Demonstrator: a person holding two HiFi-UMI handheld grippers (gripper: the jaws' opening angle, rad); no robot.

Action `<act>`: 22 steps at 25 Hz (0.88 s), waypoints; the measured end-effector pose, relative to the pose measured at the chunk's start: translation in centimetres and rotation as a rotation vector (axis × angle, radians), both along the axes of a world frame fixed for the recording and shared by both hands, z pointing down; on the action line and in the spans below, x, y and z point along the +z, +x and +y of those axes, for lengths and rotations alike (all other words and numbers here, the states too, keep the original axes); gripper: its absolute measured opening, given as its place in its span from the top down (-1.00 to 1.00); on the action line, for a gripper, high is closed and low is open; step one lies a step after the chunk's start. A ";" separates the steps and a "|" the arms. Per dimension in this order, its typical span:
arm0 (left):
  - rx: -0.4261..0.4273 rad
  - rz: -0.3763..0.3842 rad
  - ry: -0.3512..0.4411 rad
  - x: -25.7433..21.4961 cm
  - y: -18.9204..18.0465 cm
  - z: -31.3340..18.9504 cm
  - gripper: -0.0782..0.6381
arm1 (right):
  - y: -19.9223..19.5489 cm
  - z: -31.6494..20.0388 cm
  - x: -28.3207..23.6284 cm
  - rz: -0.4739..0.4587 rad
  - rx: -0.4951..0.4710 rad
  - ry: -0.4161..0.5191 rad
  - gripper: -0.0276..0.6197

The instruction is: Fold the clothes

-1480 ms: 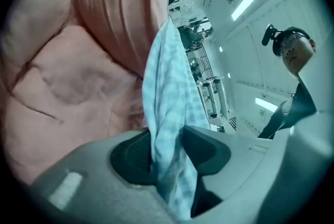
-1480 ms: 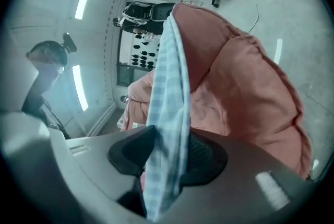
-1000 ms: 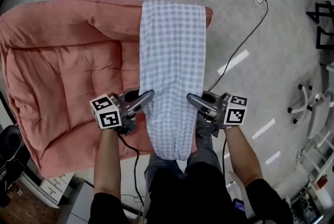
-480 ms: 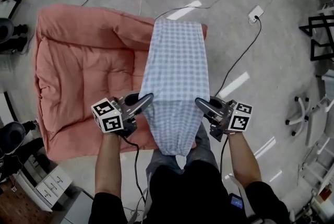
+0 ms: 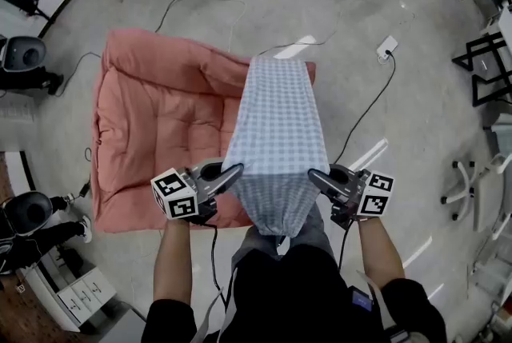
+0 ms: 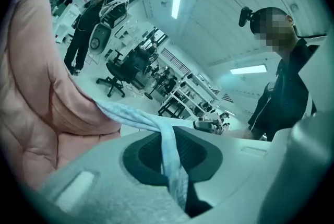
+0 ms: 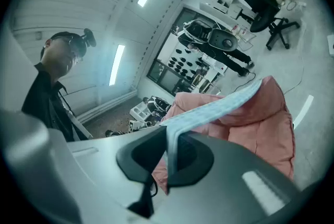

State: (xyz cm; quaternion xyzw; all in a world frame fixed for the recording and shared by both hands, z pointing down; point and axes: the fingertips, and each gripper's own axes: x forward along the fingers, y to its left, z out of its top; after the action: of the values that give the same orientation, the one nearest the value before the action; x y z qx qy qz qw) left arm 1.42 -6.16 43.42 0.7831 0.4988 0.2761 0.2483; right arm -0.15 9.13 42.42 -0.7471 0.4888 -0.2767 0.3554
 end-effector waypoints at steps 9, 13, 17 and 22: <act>0.035 0.198 0.021 -10.1 -3.3 -1.2 0.69 | -2.8 -1.1 -10.8 0.228 0.017 0.001 0.88; 0.044 0.267 0.053 -13.7 -4.3 -0.6 0.69 | -3.3 -0.6 -14.4 0.306 0.031 0.015 0.88; 0.023 0.347 0.046 -18.0 -4.5 0.8 0.69 | -3.1 0.9 -18.6 0.387 0.042 0.062 0.88; -0.017 0.441 0.110 -22.5 -3.6 4.7 0.69 | -1.3 4.9 -22.2 0.482 -0.006 0.089 0.88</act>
State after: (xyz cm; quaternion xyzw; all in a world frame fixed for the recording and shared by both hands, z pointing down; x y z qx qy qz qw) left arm -2.14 -1.43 20.95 0.8411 0.5185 0.1230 0.0927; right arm -1.49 14.03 20.18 -0.7738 0.5733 -0.0698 0.2603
